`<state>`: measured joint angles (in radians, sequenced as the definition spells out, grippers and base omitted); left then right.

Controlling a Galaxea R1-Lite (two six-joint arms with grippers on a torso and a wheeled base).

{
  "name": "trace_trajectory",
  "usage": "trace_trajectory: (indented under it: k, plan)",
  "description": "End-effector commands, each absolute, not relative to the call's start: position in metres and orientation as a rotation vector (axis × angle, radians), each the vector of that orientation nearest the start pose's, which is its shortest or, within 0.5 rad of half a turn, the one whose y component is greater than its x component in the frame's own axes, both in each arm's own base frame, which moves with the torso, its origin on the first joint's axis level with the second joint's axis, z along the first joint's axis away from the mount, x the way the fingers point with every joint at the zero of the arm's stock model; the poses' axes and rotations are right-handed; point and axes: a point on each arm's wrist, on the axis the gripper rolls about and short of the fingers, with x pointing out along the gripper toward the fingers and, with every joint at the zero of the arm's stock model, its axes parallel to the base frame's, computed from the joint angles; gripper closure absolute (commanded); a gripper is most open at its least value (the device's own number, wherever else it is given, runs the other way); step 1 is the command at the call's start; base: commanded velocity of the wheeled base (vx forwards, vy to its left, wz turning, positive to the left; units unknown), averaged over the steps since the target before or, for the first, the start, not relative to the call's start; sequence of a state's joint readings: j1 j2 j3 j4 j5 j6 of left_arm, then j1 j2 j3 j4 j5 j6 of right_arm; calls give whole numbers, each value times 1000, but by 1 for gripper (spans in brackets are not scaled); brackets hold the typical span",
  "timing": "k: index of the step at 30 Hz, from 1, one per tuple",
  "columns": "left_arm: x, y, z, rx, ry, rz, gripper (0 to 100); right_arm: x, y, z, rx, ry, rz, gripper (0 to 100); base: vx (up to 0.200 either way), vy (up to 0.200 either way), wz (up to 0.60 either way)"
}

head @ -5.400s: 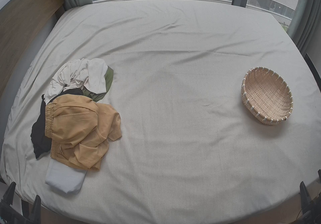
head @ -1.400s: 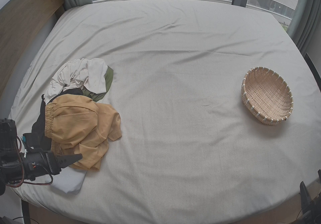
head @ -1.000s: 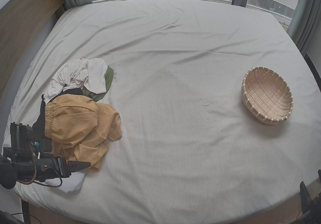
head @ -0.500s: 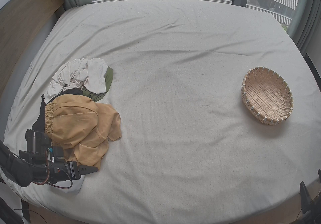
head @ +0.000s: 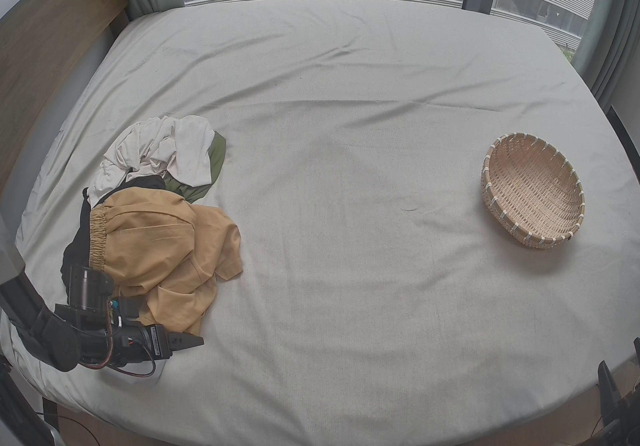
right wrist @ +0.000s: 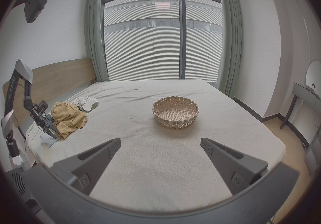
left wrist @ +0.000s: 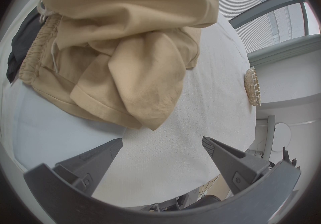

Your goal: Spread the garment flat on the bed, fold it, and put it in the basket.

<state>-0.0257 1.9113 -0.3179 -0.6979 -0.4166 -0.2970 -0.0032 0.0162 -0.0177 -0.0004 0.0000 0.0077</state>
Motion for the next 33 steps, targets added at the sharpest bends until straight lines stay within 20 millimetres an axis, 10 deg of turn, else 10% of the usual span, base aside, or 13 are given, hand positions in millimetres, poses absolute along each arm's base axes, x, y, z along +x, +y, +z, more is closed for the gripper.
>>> trace_trajectory:
  k: [1,25,26,33]
  plan:
    - [238,-16,15,-477,981,-262,0,-22,0,76,8,11,-3,0,0,0,0]
    - [267,-22,6,-490,790,-237,0,-22,0,76,8,12,-3,0,0,0,0]
    - [267,-22,7,-489,789,-237,100,-22,0,76,8,14,-3,0,0,0,0]
    - [265,-32,4,-496,808,-261,100,-22,0,76,8,12,-3,0,0,0,0]
